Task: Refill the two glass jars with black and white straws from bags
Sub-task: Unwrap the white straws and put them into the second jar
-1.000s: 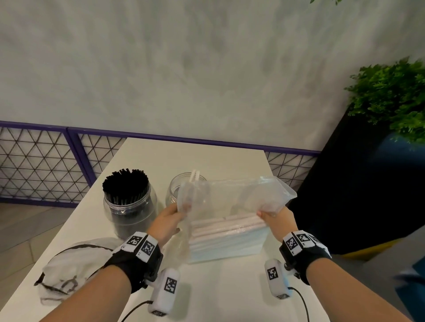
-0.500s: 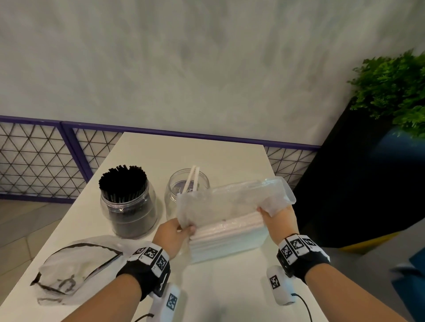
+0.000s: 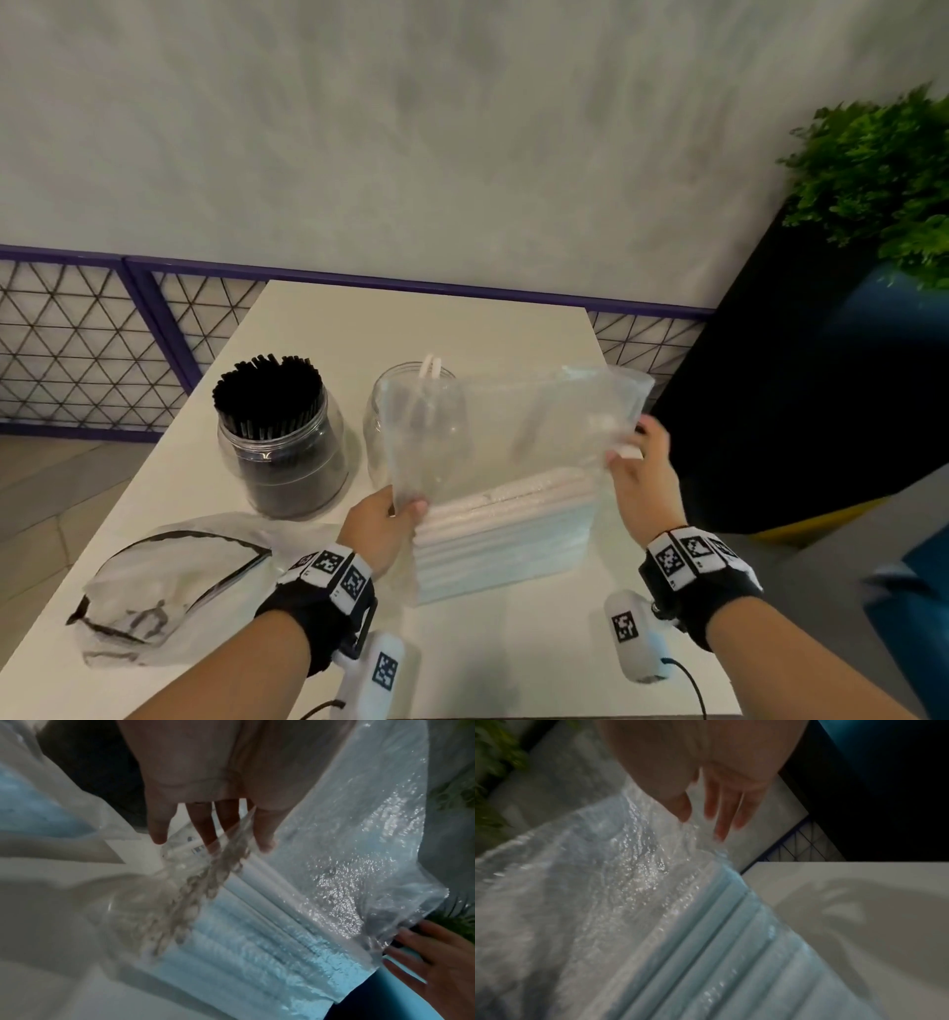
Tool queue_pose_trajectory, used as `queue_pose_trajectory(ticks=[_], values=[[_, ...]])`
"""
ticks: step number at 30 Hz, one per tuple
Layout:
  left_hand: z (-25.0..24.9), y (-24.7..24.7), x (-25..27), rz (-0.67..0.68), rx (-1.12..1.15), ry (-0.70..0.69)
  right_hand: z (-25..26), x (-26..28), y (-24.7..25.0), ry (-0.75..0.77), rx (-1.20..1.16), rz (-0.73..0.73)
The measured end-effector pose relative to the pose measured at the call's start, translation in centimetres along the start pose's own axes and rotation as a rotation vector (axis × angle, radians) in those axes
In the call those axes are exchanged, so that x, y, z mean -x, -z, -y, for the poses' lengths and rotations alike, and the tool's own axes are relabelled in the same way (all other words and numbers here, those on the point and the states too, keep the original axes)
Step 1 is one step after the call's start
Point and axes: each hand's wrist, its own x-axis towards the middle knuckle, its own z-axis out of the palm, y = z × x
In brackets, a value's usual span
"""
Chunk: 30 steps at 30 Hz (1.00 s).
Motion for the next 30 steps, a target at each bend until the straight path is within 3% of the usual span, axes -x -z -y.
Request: queue_pose_trajectory(ticks=[3,7,10,12,16,20,26,30], values=[[-0.3,-0.3,0.1,-0.062,0.111,-0.077,2.4,0.0,1.5,0.224,-0.003,-0.192],[-2.0,-0.9,1.2,-0.117,0.203,-0.174,6.1,-0.4,1.8,0.509,0.468,-0.084],[-3.9,-0.5,2.2,-0.201,0.145,-0.250,7.1,-1.2,1.6,0.417,0.724,0.103],[-5.2,0.1,2.8,-0.260,0.120,-0.309,6.7,-1.3,1.3,0.319,0.774,0.206],[-7.9,2.0,3.6,-0.287,0.036,-0.417,4.8,0.0,0.0,0.266,0.736,0.479],[-10.6,3.7,3.7,-0.310,-0.275,-0.632,2.2,2.2,-2.9,0.206,0.610,0.773],[-11.9,2.3,3.9,-0.224,-0.713,-0.623,-0.6,4.6,-6.2,0.076,0.645,0.931],[-11.0,0.5,3.7,-0.203,-0.858,-0.590,0.8,4.9,-4.1,0.049,0.632,0.865]])
